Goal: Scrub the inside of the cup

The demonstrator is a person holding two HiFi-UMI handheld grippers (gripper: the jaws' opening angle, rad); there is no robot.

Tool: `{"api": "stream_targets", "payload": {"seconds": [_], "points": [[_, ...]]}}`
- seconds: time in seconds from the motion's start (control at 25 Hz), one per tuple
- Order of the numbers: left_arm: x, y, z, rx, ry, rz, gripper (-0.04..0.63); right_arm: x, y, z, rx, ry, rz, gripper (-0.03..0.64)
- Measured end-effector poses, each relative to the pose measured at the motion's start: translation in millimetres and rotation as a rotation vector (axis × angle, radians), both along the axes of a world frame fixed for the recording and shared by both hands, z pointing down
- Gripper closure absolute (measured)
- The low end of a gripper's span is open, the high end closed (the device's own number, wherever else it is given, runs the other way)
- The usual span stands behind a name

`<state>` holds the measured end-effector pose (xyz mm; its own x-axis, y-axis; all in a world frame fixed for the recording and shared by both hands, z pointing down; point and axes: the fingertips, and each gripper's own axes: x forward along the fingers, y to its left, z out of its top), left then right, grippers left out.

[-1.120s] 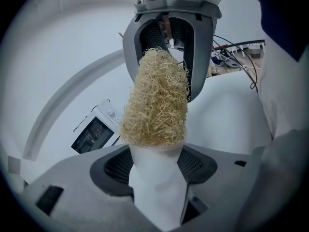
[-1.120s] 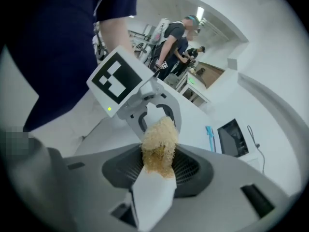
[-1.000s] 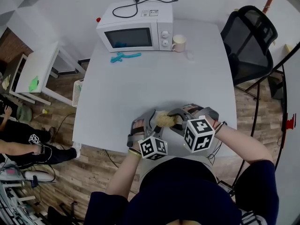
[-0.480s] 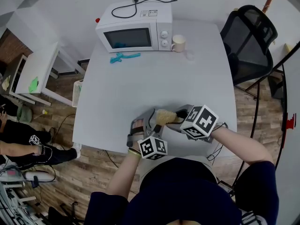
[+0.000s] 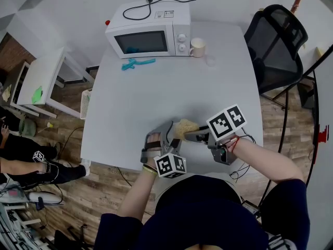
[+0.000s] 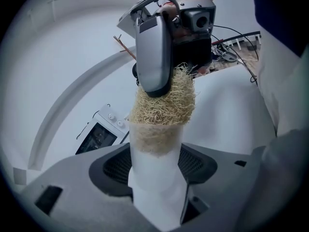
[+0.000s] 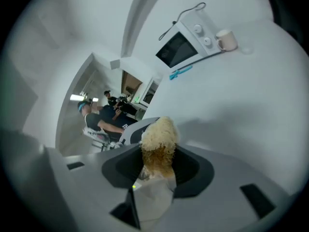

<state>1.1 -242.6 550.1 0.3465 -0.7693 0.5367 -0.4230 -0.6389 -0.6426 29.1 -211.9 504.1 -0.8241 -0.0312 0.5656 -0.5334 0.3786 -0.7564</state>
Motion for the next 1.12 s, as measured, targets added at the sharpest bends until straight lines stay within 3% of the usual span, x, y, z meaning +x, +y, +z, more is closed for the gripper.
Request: {"api": "stream_targets", "payload": {"seconds": [0.36,0.84,1.12], "points": [[0.4,3.8,2.6,0.038,-0.060,0.032,0.311,4.8,1.5,9.6,-0.376,-0.190,0.240,0.445],[-0.8,2.1,3.8,0.042,-0.059,0.023,0.311,3.5,1.1,8.9,-0.323,-0.177,0.236,0.446],[-4.0,-2.4,2.4,0.032,0.092,-0.049,0.311,1.8,0.5,-2.3,-0.211,-0.182,0.213,0.445]]}}
